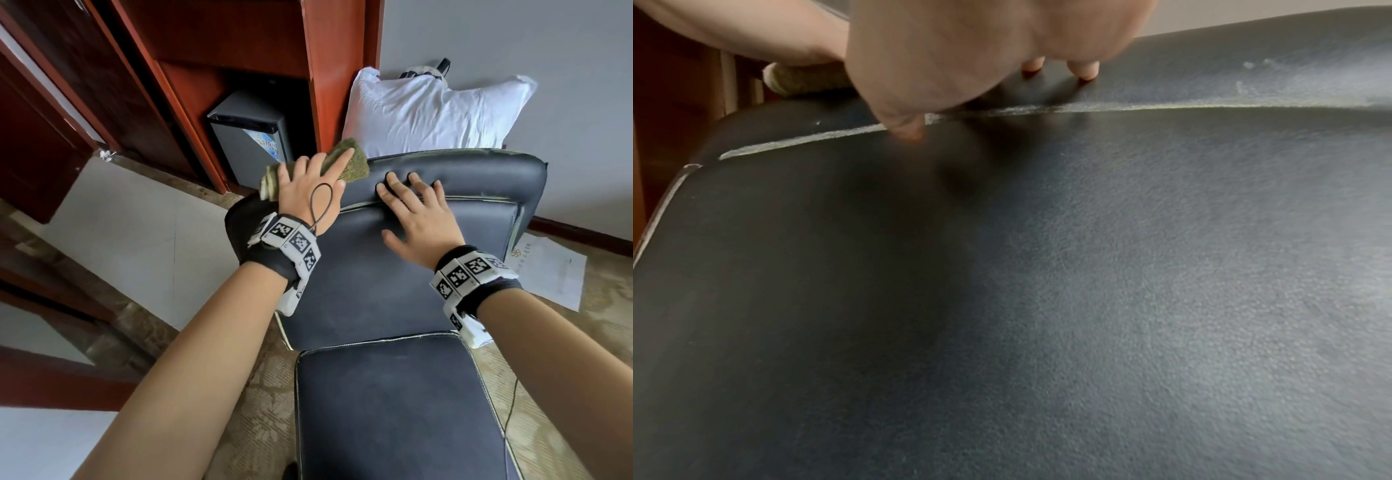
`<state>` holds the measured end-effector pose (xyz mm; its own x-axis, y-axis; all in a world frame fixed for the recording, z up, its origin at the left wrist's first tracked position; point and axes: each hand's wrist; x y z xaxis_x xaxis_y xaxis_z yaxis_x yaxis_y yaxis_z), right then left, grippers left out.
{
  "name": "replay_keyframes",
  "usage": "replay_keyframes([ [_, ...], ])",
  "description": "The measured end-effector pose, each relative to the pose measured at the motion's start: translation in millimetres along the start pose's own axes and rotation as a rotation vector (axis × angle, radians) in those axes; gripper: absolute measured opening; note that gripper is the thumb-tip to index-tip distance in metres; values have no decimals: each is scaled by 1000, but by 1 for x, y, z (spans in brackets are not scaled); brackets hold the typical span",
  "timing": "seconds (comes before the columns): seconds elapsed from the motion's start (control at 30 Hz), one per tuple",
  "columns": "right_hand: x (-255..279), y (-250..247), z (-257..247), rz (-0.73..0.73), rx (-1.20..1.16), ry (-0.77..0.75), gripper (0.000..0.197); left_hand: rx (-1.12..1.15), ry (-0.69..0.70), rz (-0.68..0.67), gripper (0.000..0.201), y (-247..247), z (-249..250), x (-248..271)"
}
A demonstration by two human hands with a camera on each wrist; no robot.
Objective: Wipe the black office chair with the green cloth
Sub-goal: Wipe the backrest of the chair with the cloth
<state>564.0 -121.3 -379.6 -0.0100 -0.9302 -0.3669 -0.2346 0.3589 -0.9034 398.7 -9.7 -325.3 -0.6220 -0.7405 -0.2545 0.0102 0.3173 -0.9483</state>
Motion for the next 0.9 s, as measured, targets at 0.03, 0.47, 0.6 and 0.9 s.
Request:
replay_keyframes([
  [0.03,1,0,1,0,-9,-4,68,-8,20,0,55,-2,8,-4],
  [0.47,17,-16,39,129,-71,93,61,-61,102,19,57,-6,51,-25],
  [0.6,17,-15,40,122,-62,101,63,-66,138,32,57,-12,74,-33],
  [0.9,16,-21,35,94,-63,94,64,-14,149,40,53,-11,63,-37],
])
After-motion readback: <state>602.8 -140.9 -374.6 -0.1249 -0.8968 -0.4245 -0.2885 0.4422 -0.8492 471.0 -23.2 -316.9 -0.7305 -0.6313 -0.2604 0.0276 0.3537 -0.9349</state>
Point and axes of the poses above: each hand's wrist, its own x-axis away from the middle knuckle, its own y-axis out of the palm, z = x × y, and after that the axes turned 14 degrees about -x, right-handed
